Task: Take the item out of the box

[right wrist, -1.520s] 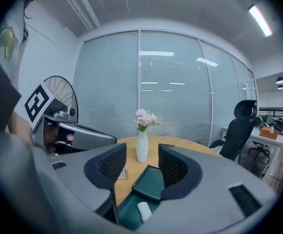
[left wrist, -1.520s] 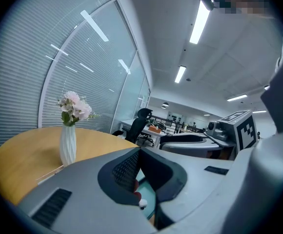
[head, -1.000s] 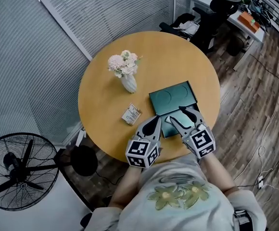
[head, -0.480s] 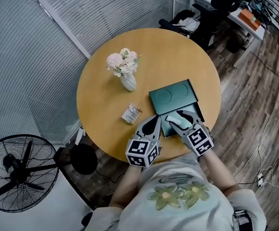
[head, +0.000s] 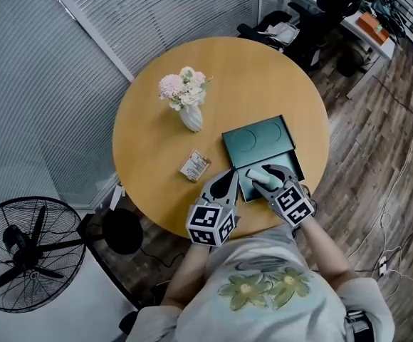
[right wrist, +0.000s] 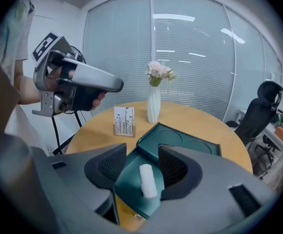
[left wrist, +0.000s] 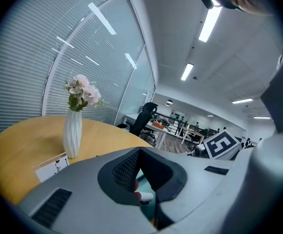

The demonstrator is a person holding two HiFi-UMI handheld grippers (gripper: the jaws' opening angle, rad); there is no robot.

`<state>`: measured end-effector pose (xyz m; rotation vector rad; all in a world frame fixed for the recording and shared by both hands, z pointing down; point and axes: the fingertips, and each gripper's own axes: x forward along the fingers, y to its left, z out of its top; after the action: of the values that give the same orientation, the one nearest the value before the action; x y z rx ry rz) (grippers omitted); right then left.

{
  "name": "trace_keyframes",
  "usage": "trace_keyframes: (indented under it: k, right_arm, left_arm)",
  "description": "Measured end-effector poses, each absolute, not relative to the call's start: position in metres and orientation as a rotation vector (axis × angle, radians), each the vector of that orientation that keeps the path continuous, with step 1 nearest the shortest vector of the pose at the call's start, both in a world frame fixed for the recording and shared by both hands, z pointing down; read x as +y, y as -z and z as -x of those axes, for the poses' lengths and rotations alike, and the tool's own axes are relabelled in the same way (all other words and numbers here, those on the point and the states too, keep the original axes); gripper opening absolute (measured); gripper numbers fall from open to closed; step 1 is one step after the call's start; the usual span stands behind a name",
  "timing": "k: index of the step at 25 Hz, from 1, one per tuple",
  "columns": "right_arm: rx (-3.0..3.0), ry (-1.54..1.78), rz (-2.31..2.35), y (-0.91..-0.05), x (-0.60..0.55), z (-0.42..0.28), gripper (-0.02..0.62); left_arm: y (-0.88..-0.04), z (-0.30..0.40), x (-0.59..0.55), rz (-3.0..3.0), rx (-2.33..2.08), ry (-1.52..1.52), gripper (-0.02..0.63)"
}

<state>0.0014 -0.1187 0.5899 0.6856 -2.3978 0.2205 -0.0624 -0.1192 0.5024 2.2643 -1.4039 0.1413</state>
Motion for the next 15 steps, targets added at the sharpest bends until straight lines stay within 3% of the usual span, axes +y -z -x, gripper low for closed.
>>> trace_keyframes:
  k: [15]
  right_arm:
    - [-2.244, -0.185, -0.526, -0.650, -0.114, -0.008, 0.212]
  left_arm:
    - [-0.510, 0.062, -0.120, -2.247, -1.409, -0.150, 0.002]
